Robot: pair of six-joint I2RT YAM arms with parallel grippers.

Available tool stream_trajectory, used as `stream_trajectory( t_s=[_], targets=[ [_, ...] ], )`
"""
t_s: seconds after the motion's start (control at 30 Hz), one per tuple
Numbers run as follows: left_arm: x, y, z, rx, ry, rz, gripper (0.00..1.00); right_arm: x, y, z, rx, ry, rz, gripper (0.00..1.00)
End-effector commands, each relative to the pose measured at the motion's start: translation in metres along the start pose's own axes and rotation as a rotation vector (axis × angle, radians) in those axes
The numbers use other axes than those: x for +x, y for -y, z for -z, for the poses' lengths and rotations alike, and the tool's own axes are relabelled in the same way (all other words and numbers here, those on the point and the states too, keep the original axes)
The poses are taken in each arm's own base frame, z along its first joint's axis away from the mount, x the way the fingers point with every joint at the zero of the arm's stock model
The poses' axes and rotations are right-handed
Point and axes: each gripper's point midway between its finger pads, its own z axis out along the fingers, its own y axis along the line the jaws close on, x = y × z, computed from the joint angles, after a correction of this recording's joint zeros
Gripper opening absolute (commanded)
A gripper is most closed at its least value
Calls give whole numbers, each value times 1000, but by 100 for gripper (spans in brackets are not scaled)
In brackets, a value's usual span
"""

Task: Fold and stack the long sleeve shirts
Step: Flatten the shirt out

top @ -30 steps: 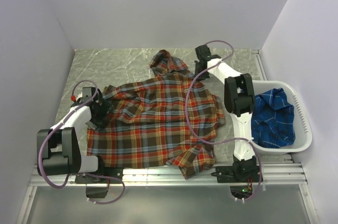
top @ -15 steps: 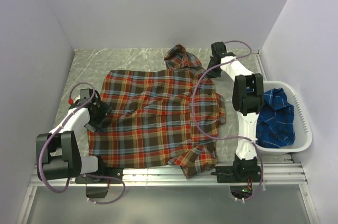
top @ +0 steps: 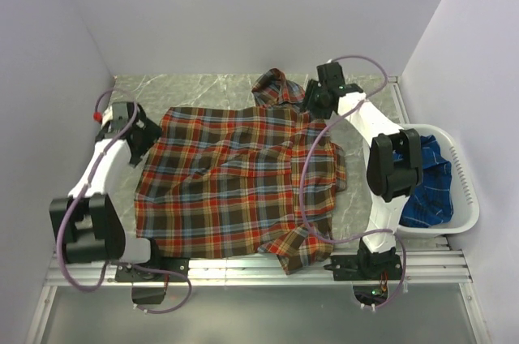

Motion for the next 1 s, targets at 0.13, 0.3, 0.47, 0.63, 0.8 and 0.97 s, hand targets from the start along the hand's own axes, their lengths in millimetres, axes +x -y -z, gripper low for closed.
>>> stream_trajectory(
  t_s=[0.13,0.3,0.47,0.63,0.8,0.97],
  targets=[
    [-18,98,-22,165,23,-124,99,57,3,5,-29,-103,-72,61],
    [-2,143,-44,213,26,-197,95,82,10,10,-30,-136,-95,61],
    [10,160,-78,201,3,-218,93,109,19,10,-28,-193,-114,61],
    [12,158,-106,149,11,-221,92,129,27,4,-16,-239,-133,61],
    [16,144,-134,70,-1,-209,93,141,38,0,26,-277,-143,61],
    [3,115,-159,-12,-10,-130,93,148,51,3,74,-300,-147,62]
  ],
)
